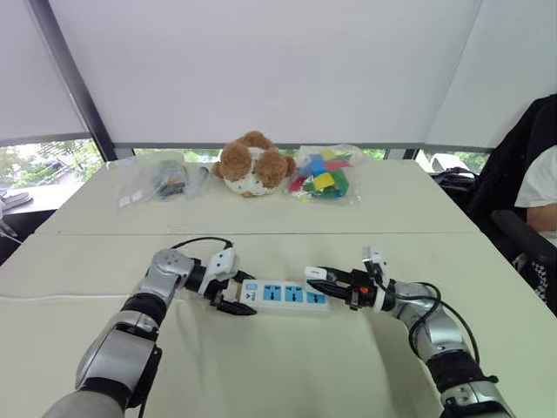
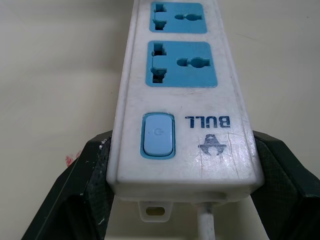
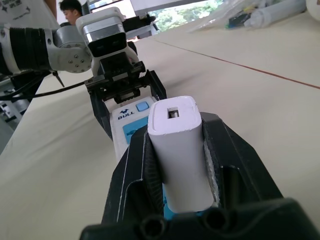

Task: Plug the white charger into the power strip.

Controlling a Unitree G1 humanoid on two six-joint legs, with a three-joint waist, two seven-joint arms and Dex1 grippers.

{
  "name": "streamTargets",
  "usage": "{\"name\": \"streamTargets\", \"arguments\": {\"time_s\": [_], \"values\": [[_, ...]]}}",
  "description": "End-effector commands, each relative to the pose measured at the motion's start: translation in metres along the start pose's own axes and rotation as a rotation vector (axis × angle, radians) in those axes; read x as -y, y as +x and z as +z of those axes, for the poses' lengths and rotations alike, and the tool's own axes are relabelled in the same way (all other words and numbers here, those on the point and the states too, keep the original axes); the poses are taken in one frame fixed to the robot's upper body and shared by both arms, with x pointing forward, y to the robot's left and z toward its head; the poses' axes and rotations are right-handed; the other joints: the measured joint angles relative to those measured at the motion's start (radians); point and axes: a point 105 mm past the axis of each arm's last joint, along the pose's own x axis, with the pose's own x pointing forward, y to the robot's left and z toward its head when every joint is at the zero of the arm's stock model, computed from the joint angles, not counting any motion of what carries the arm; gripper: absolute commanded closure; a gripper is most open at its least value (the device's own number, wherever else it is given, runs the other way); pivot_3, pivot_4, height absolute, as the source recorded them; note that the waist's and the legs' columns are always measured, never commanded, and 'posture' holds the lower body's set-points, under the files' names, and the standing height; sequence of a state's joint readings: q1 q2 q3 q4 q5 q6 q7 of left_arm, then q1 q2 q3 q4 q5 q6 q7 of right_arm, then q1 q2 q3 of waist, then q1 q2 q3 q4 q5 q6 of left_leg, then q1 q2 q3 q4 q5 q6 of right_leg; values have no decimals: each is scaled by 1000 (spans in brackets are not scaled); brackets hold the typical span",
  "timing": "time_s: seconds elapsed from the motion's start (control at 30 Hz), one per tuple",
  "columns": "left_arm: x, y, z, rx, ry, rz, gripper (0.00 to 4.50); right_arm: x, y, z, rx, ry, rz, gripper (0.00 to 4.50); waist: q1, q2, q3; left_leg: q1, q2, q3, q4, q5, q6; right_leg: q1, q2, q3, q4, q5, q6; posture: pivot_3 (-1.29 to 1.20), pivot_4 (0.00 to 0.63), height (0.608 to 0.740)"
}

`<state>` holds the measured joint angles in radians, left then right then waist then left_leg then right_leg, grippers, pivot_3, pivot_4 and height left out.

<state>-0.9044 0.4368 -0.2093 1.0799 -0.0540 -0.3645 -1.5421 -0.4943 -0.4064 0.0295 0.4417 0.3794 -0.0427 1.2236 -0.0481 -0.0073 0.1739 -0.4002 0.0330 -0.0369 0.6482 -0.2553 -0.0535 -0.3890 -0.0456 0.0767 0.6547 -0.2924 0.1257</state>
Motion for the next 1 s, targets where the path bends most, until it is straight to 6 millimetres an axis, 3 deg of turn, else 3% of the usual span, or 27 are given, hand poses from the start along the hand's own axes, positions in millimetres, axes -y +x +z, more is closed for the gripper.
{"name": "streamTargets", "arguments": {"time_s": [0.03,0.23,0.4,0.63,0.83,1.0], "values": [[14,-15,-17,-86,-28,-52,1471,-6,1,-25,-64,69,10,3772,-7,-1,0,1,0,0,0,0,0,0,0,0,0,0,0,0,150,739],[19,-23,-22,-103,-42,-51,1471,-13,2,-35,-67,42,60,3772,-23,-1,-1,4,1,0,-3,0,0,2,1,1,0,-1,-1,0,150,739],[18,-20,-21,-97,-45,-39,1471,-20,-10,-53,-111,21,127,3772,-22,-2,-1,7,1,1,-3,0,1,5,1,1,0,-1,-1,0,150,739],[21,-18,-25,-88,-55,-11,1471,-2,-20,-52,-249,-32,183,3772,-23,-4,-3,14,1,0,-3,-1,1,12,1,1,-1,-1,-2,0,150,739],[21,-14,-24,-66,-54,12,1471,2,-26,-51,-285,47,236,3772,-20,-5,-3,21,1,1,-3,-2,2,20,1,1,-2,-2,-2,0,150,739],[22,-13,-22,-54,-52,21,1471,-6,-31,-67,-324,121,246,3772,-18,-7,-4,24,1,1,-3,-3,4,23,1,1,-4,-2,-1,0,150,739]]}}
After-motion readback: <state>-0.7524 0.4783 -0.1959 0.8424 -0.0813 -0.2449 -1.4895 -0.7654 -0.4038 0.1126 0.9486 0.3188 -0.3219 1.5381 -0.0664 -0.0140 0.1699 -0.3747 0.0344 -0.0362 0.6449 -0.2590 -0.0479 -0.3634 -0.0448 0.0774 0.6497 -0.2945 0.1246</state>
